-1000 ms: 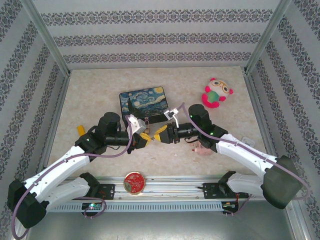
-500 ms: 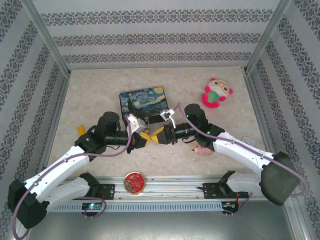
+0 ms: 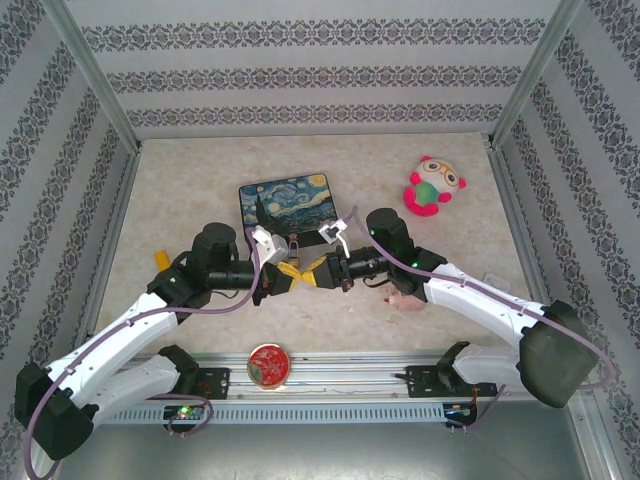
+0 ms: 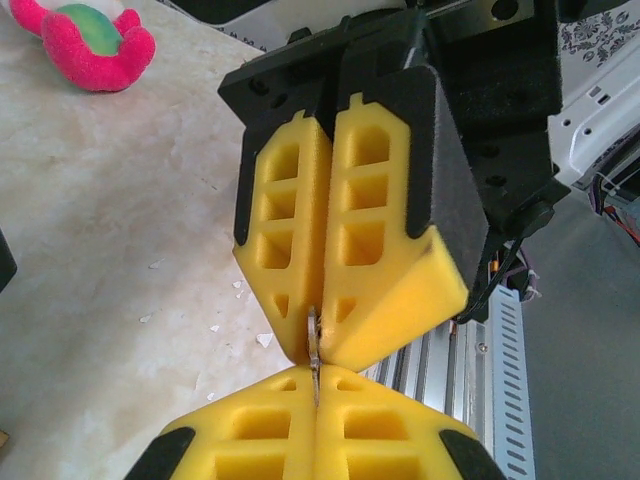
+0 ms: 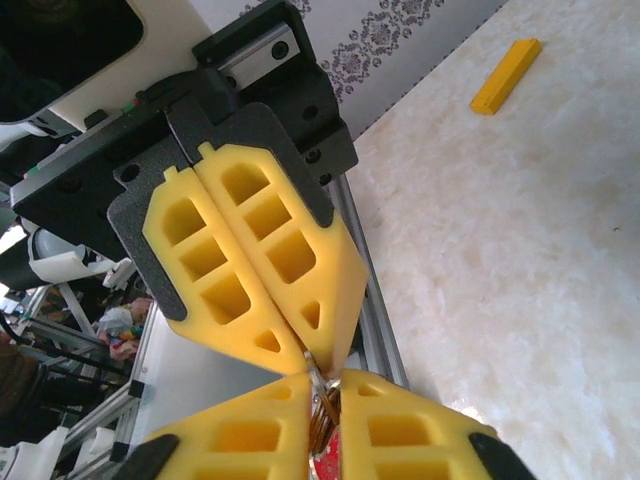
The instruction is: Unlock a padlock with a key
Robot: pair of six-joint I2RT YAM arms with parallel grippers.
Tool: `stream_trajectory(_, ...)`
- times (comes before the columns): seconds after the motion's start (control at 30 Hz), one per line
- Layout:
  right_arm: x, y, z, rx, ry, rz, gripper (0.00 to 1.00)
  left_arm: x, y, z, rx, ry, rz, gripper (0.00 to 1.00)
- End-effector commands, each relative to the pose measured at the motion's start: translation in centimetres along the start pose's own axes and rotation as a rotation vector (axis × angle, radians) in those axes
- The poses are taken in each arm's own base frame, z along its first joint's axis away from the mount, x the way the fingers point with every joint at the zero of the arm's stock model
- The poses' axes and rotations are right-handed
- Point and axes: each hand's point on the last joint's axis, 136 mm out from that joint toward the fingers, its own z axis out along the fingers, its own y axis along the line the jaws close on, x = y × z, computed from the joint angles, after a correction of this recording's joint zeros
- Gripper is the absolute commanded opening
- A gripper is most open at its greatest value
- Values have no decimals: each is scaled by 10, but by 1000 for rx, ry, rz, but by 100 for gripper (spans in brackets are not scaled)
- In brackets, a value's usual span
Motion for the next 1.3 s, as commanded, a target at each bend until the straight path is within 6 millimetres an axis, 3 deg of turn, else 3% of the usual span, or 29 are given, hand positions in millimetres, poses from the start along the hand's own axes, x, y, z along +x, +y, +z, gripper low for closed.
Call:
stream_trajectory(0.0,-5,13,1,-42,4,-55,6,-6,0,-5,-1,-38,10,0)
stream_trajectory(0.07,-4,14,0,-45,9,-51,0,-7,1,-7,-9,-43,7,0)
stream_trajectory(0.17,-1,14,-3,-46,8,-46,0,-9,3,-10,-27,-56,3,0)
stream_trajectory(0.23,-2,12,-6,-32,-4,-42,0,-11,4,-13,-40,-70,-3,8)
stream_trajectory(0.3,-3,8,-11,-8,-24,-33,0,-15,5,-15,-49,-87,-12,27)
stream_trajectory(0.37,-5,0,-18,37,-57,-14,0,-20,6,-18,-62,-103,-25,55)
stream_trajectory(0.53,-13,-23,-40,171,-161,80,0,-36,16,-26,-142,-174,-85,100)
stream_trajectory(0.73,-13,-57,-66,317,-288,300,0,-43,66,-37,-411,-252,-257,99)
stream_trajectory(0.87,8,-92,-85,501,-331,478,0,-29,105,-43,-598,-275,-388,99)
stream_trajectory(1.07,36,-119,-96,634,-375,614,0,11,135,-15,-669,-263,-578,99)
stream_trajectory(1.27,62,-141,-96,761,-352,656,0,53,158,11,-818,-165,-621,100)
